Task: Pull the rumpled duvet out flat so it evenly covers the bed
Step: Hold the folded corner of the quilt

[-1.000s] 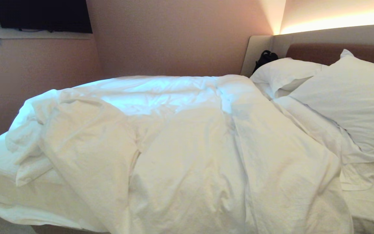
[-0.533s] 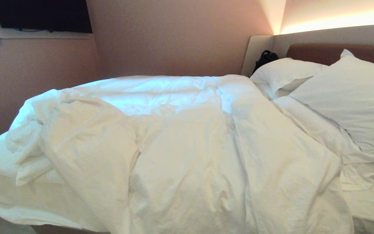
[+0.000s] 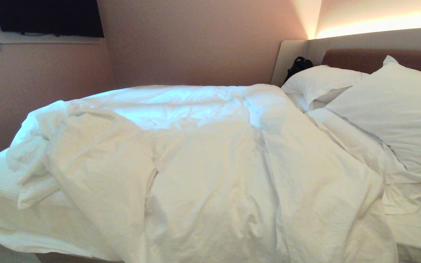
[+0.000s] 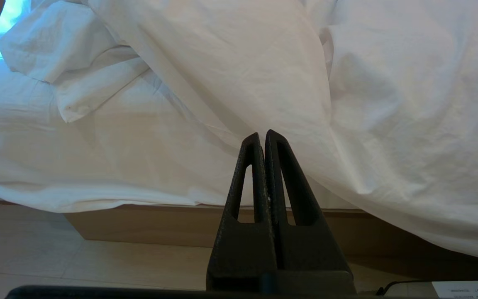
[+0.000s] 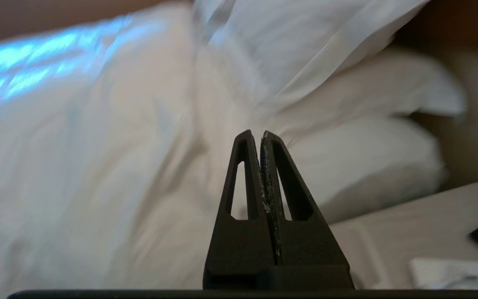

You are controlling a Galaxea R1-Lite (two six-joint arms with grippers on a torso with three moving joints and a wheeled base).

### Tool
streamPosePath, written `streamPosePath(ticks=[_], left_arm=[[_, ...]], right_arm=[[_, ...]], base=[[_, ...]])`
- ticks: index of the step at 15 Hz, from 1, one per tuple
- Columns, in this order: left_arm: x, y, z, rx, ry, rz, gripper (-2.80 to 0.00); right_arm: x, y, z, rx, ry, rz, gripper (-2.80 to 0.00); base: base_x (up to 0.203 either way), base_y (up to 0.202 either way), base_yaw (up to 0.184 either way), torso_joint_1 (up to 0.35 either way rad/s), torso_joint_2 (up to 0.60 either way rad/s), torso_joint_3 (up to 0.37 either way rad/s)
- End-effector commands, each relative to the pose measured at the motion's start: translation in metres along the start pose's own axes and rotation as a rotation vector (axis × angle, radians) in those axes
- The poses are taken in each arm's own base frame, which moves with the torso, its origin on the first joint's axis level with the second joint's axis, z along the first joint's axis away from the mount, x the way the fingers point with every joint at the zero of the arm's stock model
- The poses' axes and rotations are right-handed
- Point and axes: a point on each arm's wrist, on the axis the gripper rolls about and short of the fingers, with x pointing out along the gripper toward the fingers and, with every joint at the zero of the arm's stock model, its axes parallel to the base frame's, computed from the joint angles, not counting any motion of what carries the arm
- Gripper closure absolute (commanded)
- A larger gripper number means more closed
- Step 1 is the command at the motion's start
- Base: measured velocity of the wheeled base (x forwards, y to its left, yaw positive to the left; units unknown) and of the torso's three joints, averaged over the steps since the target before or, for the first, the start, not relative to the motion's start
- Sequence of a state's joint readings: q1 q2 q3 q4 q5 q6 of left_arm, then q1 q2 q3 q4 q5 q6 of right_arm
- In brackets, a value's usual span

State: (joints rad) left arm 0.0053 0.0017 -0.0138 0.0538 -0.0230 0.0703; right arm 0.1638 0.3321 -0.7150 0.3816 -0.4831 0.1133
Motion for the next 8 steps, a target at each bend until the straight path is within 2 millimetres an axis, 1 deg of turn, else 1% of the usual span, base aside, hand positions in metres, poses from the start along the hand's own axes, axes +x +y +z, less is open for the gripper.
streamPosePath(ticks=[1,3,8], left_arm=[[0.0001,0.0,0.0,0.0,0.001,0.001,0.0],[0.0,0.0,0.0,0.0,0.0,0.001,0.0],[0.0001,0.0,0.0,0.0,0.001,0.001,0.0]], right_arm=[[-0.0081,-0.0051,0.0123,0.01,-0.193,-0.086,0.0],[-0.0083,-0.0067,0.0138,0.008,-0.231,-0.17,0.0],[-0.0108,-0.0049,0.0134,-0.015,-0.234,-0.287,0.0]], base=[[0.0,0.0,0.0,0.0,0.0,0.0],[0.0,0.0,0.0,0.0,0.0,0.0],[0.0,0.0,0.0,0.0,0.0,0.0]])
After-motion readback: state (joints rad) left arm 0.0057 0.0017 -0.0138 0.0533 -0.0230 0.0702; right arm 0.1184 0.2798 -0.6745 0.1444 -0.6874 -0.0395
